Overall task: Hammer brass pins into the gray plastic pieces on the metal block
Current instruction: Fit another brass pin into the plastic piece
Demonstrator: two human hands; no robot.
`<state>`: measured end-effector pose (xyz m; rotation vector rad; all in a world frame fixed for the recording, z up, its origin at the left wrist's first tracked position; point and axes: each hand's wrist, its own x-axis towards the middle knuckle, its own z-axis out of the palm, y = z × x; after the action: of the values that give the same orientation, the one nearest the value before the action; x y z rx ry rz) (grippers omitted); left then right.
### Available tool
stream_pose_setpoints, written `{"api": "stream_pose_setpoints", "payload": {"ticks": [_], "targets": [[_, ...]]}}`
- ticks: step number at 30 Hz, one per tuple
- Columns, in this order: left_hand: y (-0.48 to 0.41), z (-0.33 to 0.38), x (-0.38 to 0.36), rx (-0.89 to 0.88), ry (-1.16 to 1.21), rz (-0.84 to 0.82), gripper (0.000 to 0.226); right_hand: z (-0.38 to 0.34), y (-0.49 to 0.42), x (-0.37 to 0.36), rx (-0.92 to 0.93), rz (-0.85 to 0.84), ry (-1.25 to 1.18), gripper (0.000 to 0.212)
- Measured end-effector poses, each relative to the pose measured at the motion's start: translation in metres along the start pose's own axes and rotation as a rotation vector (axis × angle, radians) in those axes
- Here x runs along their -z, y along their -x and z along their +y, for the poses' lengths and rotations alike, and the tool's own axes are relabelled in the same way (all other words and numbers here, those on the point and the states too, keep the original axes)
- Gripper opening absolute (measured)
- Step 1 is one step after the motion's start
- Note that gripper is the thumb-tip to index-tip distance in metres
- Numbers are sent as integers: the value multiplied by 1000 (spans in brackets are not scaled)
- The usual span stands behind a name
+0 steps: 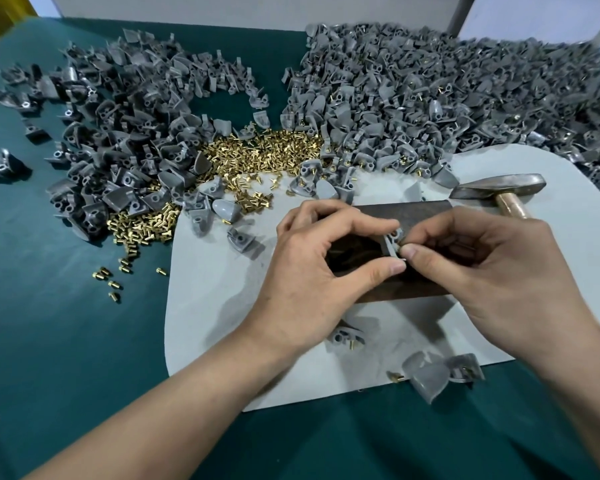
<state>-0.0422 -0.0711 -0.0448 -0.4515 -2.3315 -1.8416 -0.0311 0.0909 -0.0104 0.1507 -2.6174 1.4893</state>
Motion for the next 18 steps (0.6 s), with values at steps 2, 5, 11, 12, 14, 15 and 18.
{"api": "stream_pose_setpoints", "payload": {"ticks": [2, 5, 11, 12, 14, 15, 18], "targets": [[0, 0, 0, 3, 1, -6, 29, 0, 0, 1, -9, -15, -24, 13], [1, -1, -1, 5, 6, -11, 28, 0, -1, 3, -30, -39, -62, 13], [-2, -2, 1, 47, 57, -6, 28, 1, -4, 8, -39, -51, -116, 13], [-3, -2, 1, 49, 52, -8, 28, 1, -5, 7, -36, -46, -112, 14], [-2, -2, 1, 50, 49, -19, 28, 2, -4, 7, -35, -41, -103, 14], [-1, -3, 0, 48, 54, -25, 28, 2, -4, 6, -35, -40, -103, 15], [-1, -4, 0, 42, 69, -38, 29, 2, -3, 7, -37, -39, -104, 14]]}}
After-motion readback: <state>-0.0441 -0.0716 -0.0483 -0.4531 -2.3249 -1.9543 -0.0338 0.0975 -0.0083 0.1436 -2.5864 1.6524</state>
